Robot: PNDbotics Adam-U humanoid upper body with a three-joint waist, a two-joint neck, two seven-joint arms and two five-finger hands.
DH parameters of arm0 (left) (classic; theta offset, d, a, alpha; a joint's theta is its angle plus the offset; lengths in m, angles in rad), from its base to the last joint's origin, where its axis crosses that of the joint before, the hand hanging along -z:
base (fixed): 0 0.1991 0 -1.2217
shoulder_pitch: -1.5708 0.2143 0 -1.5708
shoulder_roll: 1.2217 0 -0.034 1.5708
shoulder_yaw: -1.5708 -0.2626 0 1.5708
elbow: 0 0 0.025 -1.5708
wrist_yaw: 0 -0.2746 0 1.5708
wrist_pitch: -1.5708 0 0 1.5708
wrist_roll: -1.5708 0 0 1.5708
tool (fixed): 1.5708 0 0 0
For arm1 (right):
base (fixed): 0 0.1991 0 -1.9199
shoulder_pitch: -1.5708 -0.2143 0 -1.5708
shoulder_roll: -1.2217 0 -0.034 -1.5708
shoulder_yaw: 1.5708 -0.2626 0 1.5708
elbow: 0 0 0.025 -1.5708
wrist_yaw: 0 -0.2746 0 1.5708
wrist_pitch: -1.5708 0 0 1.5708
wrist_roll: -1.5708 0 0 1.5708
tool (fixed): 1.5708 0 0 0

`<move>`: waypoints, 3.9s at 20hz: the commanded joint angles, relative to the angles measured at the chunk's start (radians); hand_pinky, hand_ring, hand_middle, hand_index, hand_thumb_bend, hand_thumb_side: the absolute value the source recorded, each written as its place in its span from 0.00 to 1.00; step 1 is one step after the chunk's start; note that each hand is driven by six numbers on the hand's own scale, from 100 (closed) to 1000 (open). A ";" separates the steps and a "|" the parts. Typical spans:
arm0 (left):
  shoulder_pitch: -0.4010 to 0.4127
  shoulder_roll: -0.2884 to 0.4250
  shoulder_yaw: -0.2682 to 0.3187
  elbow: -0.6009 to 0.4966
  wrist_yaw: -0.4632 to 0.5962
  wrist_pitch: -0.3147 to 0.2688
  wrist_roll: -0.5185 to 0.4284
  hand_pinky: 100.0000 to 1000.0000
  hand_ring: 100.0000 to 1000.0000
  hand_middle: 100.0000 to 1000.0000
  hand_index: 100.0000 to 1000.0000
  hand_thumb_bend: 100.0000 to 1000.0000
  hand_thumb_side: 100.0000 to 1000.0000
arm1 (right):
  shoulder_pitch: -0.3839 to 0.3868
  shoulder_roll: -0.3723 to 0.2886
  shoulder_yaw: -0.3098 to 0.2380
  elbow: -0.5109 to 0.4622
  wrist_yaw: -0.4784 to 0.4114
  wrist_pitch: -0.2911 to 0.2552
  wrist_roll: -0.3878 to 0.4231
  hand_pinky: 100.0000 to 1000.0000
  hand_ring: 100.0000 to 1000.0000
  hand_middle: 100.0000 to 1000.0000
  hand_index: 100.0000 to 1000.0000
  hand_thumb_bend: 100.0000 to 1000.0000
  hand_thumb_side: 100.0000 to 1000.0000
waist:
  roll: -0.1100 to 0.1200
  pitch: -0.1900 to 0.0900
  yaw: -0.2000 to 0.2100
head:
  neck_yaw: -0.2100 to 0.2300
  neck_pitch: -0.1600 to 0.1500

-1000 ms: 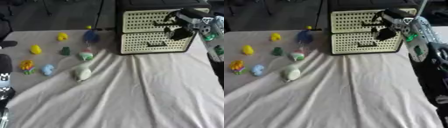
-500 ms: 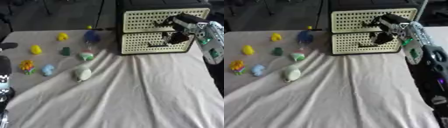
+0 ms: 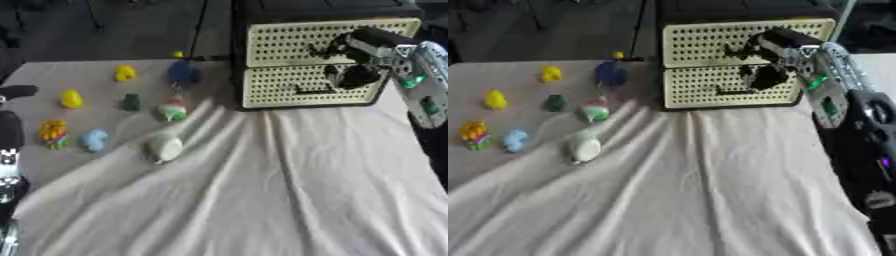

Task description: Pick up objects from table and place into drawer.

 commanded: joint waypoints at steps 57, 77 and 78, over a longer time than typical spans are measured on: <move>-0.023 0.000 0.007 -0.018 0.006 0.002 0.006 0.67 0.86 0.80 0.93 0.11 0.98 | 0.417 -0.145 -0.005 -0.765 -0.128 0.083 0.116 0.00 0.00 0.00 0.92 0.00 0.11 | 0.008 -0.025 -0.039 | 0.032 -0.014; -0.048 0.089 0.022 -0.018 -0.061 0.059 -0.004 0.73 0.88 0.84 0.96 0.29 0.82 | 0.438 -0.088 -0.153 -0.812 -0.596 -0.127 -0.693 0.00 0.13 0.04 0.83 0.00 0.46 | 0.029 -0.027 -0.048 | 0.088 0.011; -0.056 0.125 0.021 -0.018 -0.084 0.071 -0.030 0.73 0.88 0.83 0.96 0.30 0.81 | 0.442 -0.086 -0.152 -0.812 -0.618 -0.162 -0.753 0.00 0.13 0.04 0.83 0.00 0.48 | 0.031 -0.029 -0.048 | 0.087 0.015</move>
